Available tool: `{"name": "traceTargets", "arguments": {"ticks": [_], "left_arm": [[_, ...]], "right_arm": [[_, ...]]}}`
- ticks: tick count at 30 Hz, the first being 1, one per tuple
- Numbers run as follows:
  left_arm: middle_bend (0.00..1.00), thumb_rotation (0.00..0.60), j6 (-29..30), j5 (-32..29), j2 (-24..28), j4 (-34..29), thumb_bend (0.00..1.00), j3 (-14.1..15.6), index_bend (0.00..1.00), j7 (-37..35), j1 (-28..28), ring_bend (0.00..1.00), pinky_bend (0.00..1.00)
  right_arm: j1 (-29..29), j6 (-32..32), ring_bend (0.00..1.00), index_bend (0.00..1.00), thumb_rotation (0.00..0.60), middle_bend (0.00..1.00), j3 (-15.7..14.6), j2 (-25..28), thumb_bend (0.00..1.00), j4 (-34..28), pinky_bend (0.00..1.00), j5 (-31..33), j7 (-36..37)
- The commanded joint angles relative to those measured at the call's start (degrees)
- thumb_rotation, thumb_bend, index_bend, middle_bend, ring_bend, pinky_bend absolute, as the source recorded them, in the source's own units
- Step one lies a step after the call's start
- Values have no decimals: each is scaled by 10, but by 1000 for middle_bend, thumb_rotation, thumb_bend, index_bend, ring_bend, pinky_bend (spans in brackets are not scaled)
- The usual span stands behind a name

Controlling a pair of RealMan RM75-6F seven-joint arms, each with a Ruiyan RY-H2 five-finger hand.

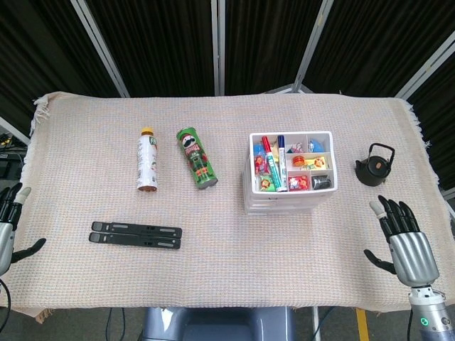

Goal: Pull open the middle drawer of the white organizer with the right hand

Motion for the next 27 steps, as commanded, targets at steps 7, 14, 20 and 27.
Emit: {"name": "traceTargets", "arguments": {"ticks": [7,14,20,27], "left_arm": [[0,600,0,-3,1,0,0,-1,0,-4,1,0,0],[0,600,12,5,2,-8,0,-2,0,-1,3,0,0],[0,600,11,5,4,-6,0,-3,0,-10,2,0,0],[0,600,17,9,8,-9,0,-4,0,-19,4,0,0]], "right_arm": [[-1,9,683,228,600,685,11,-20,105,-14,604,5,24],[24,-66,851,268,600,864,17,-10,246,-102,711,53,87],[58,-161,851,275,600,864,27,5,321,-188,711,122,116],[92,-241,851,293,600,864,48,-8,323,-230,711,195,169]]}}
